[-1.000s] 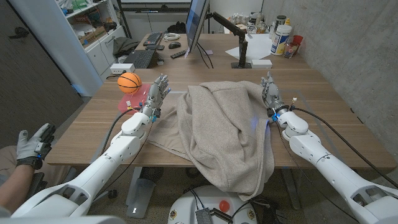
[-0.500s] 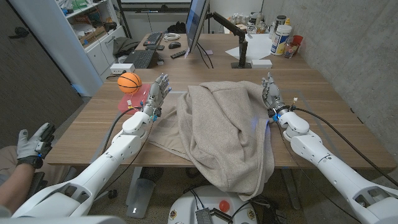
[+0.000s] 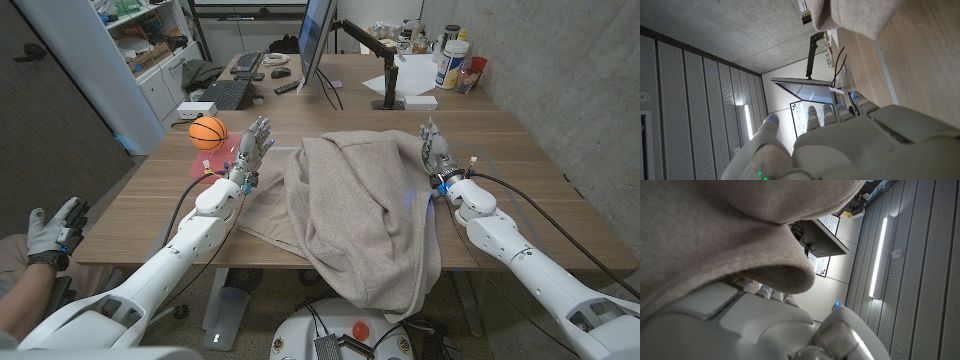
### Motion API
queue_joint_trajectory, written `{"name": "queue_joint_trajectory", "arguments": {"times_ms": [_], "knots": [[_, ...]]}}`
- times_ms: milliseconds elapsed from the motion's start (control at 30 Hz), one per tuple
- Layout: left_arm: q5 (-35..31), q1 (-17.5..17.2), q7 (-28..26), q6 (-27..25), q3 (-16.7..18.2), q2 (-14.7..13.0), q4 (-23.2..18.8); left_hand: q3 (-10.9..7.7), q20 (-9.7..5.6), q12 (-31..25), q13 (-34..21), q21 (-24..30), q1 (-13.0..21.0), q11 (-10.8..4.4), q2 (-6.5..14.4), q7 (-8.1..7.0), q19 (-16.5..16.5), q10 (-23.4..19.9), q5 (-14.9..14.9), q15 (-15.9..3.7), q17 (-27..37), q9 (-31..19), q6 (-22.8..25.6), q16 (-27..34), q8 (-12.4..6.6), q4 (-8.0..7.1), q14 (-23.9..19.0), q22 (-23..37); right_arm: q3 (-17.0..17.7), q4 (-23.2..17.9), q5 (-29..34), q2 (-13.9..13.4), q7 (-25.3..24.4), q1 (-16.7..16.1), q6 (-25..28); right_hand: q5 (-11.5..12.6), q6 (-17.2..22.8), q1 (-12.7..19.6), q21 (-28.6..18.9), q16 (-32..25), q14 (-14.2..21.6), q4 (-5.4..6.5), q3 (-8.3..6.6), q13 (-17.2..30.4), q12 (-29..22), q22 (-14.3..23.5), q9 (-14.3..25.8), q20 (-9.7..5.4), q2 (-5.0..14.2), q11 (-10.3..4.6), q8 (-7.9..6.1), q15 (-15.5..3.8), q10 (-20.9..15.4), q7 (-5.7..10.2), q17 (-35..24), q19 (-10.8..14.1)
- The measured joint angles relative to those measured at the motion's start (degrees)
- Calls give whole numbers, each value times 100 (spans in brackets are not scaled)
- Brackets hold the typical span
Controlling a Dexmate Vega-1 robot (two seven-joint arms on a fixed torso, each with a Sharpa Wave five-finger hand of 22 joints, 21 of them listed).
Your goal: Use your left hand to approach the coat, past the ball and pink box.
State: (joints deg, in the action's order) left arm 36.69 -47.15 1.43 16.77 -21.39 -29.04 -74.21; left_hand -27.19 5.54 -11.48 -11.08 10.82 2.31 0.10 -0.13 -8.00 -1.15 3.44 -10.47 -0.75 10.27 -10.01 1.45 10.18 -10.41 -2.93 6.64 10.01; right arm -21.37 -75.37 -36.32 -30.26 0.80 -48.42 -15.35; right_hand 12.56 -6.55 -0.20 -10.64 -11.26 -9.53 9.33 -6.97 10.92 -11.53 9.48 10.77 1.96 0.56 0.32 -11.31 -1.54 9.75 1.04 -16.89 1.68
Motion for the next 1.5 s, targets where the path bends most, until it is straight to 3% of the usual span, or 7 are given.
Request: {"name": "queue_joint_trajectory", "arguments": {"times_ms": [267, 1000, 1267, 1500], "knots": [[-164, -7, -146, -97, -11, -69, -115, 0, -64, 0, 0, 0, 0, 0, 0, 0, 0, 0, 0, -29, -1, 0, 0, 0, 0, 0, 29, -15, -1, 29, 16, 14, 7, 1, -66, 0, 63, 0, 0, 0, 0, -24, 24, 0, 0, 0, -12, 0, 0, 0, 0, 0, 0, -1, 22, 0], [-1079, -18, -948, -955, -265, -582, -1052, 12, -135, -66, 1, 22, 23, -33, -23, -61, 72, -77, 0, -90, -15, 1, 62, 21, -23, 58, -33, -15, -13, 59, 54, 27, 21, 17, -132, 0, 93, 0, 0, 0, 0, -31, 64, 1, 0, -1, -11, -1, 0, 0, 0, 0, -1, -32, 68, 0], [-1327, -15, -1107, -978, -318, -622, -1148, 66, -188, -124, 1, 110, 68, -53, -68, -72, 431, -222, 0, -120, -15, 1, 113, 46, -23, 112, -147, -14, -15, 61, 59, 27, 22, 20, -133, 0, 117, 31, 0, 0, 1, -31, 63, 1, 0, -1, -11, -1, 30, 22, 0, 0, -23, -8, 90, 0], [-1663, -15, -1300, -938, -385, -640, -1178, 86, -238, -133, 1, 134, 97, -70, -100, -105, 551, -300, 0, -120, -15, 1, 103, 74, -23, 139, -234, -14, -15, 57, 58, 22, -1, 20, -91, 0, 144, 31, 0, 0, 1, -55, 87, 1, 0, -1, -11, -1, 30, 22, 0, 0, -22, -22, 94, 0]]}}
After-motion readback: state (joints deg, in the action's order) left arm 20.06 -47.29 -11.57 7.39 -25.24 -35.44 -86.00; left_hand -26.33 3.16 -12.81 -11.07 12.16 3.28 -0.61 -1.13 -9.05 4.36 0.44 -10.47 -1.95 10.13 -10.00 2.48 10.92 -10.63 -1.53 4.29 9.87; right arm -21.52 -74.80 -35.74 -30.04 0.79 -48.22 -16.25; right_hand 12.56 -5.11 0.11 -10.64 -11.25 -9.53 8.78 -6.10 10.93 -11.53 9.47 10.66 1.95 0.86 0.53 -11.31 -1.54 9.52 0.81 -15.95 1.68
